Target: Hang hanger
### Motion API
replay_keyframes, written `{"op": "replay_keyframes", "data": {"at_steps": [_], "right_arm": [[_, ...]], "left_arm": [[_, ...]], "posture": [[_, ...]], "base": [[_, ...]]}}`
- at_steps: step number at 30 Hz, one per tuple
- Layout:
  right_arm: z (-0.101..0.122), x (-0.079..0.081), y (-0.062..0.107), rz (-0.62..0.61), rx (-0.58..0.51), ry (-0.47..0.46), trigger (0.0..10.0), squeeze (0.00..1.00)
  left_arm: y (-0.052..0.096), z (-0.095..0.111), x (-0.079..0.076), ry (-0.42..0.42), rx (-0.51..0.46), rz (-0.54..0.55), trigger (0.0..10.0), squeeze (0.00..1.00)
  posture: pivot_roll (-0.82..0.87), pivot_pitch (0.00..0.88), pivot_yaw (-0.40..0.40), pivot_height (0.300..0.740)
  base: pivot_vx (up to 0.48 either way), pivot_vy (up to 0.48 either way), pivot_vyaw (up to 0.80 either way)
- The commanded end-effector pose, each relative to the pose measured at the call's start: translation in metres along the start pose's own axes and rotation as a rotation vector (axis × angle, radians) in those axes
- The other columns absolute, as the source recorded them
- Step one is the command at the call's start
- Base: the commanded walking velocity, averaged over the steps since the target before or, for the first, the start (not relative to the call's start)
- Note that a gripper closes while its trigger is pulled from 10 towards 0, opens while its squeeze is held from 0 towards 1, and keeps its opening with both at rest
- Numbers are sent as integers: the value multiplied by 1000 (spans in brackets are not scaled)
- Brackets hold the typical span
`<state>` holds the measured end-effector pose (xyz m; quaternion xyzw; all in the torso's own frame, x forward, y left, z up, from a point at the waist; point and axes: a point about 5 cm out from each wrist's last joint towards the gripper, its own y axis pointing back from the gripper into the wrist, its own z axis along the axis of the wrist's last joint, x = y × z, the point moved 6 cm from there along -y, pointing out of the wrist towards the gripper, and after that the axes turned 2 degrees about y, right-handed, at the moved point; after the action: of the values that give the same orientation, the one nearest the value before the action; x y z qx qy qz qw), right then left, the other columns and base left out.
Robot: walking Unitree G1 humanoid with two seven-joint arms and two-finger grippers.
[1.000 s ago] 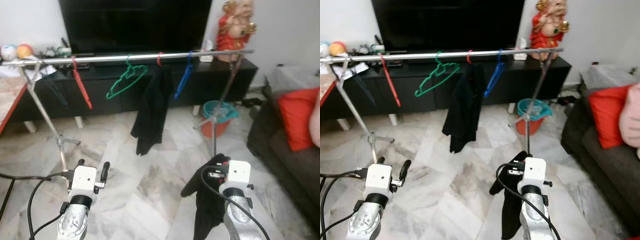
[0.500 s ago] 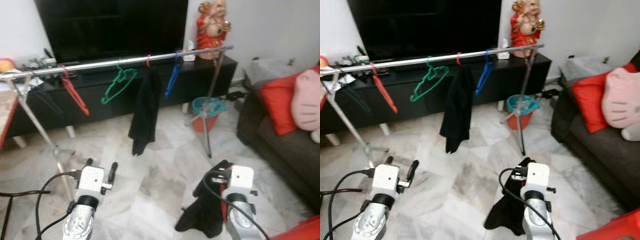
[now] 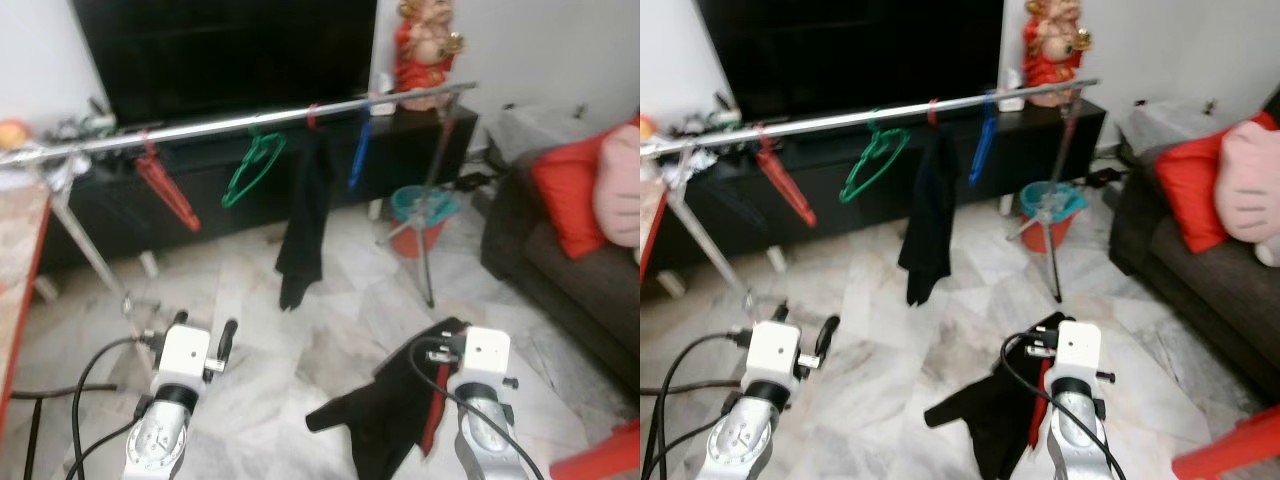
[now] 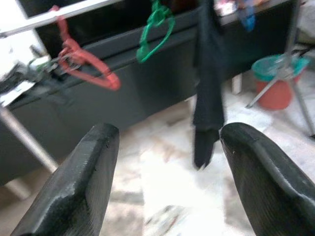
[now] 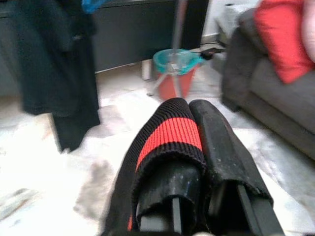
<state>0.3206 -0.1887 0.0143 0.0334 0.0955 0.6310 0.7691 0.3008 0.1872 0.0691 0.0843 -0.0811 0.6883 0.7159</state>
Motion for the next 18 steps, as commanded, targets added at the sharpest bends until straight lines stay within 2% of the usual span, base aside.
{"op": "replay_keyframes", "data": {"at_steps": [1,18], "right_arm": [[7,2,-2,8,-24,0,10000,0],[4,5,-3,24,-12,8,10000,0]], "left_arm": [[0,-1,-1,-5,7,-5,10000,0],[0,2,-3,2,-5,-8,10000,0]], "posture": [[93,0,-20,740],[95,0,-22,740]], "base": [[0,0,0],[0,0,0]]}}
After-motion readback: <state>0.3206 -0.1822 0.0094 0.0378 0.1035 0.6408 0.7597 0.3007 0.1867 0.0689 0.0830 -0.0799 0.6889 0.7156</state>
